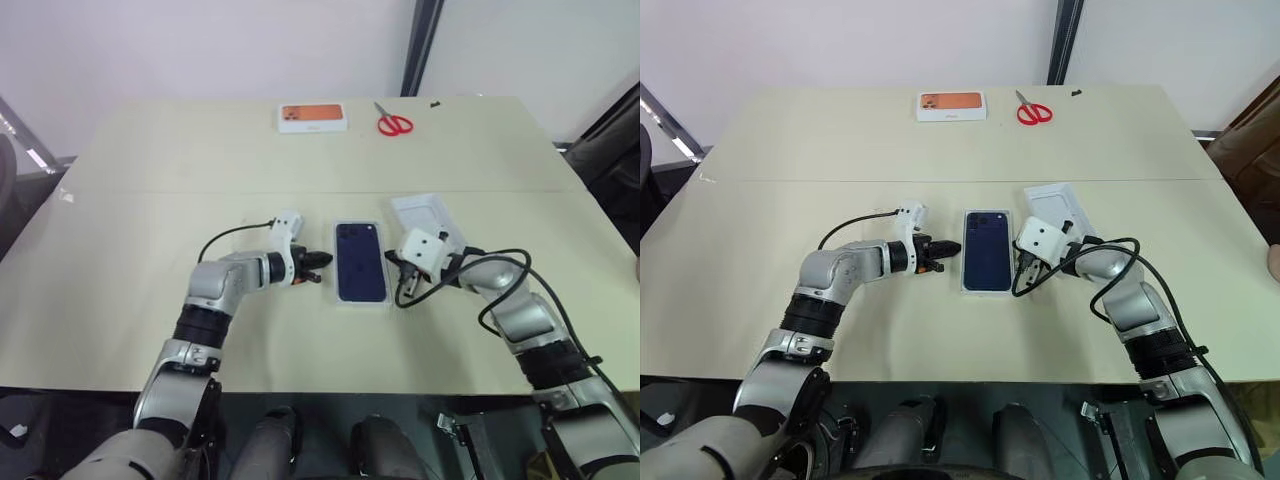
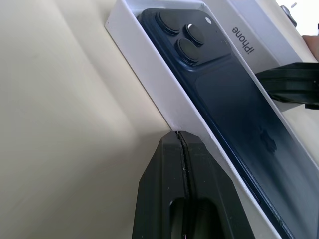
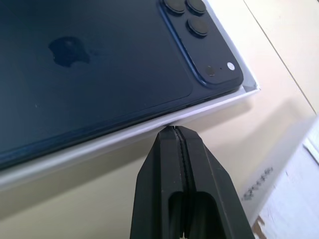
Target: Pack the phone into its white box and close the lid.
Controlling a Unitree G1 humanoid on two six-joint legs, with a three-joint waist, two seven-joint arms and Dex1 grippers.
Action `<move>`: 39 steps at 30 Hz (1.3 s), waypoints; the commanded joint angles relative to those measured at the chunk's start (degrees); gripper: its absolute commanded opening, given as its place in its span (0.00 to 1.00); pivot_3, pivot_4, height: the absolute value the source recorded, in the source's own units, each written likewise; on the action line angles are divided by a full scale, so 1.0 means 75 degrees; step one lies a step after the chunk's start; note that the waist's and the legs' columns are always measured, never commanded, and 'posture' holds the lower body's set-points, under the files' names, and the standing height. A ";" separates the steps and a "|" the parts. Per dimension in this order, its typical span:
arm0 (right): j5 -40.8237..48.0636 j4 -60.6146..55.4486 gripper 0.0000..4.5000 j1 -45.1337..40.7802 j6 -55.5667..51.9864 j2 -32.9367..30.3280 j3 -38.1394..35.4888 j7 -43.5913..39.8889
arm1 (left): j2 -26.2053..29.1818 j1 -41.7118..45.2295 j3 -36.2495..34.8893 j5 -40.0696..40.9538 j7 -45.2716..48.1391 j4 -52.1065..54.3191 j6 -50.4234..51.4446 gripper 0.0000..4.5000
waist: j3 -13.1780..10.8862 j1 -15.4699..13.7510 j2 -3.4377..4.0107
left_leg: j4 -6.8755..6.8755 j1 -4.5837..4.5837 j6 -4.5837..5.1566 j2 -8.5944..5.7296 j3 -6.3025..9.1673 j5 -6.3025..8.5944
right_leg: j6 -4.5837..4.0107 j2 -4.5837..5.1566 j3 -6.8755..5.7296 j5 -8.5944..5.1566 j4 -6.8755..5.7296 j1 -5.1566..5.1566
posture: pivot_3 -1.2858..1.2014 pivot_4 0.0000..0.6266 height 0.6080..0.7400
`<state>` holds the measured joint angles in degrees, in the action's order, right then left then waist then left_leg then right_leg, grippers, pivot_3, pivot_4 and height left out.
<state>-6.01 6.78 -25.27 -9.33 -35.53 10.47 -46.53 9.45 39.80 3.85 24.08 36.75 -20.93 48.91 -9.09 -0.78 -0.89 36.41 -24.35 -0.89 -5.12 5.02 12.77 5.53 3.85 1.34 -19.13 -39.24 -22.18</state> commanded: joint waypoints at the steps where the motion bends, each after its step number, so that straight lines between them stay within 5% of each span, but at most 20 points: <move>1: 0.0103 -0.0371 0.00 0.0009 0.0164 0.0024 0.0017 -0.0102 | -0.0463 0.0185 0.0503 -0.0033 0.0421 -0.0113 -0.0127 0.01 | 0.0000 0.0000 0.0000 | 0.0000 0.0000 0.0000 0.0000 0.0000 0.0000 | 0.0000 0.0000 0.0000 0.0000 0.0000 0.0000 | 0.52 0.24 0.95; 39: 0.0340 -0.0919 0.00 -0.0144 -0.0340 -0.0274 -0.0494 -0.0451 | 0.0296 -0.0295 -0.0107 -0.0130 0.0585 0.0603 0.0080 0.06 | 0.0000 0.0099 0.0000 | -0.0007 0.0000 0.0000 0.0006 -0.0001 0.0000 | 0.0000 -0.0005 0.0006 0.0000 -0.0004 -0.0012 | 0.52 0.24 0.95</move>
<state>-4.56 2.45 -25.03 -12.27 -36.85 8.41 -49.81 11.24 37.83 3.54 22.29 40.61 -17.91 49.22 -9.09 -0.03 -0.89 36.36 -24.36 -0.89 -5.08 5.01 12.77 5.53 3.81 1.38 -19.13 -39.26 -22.27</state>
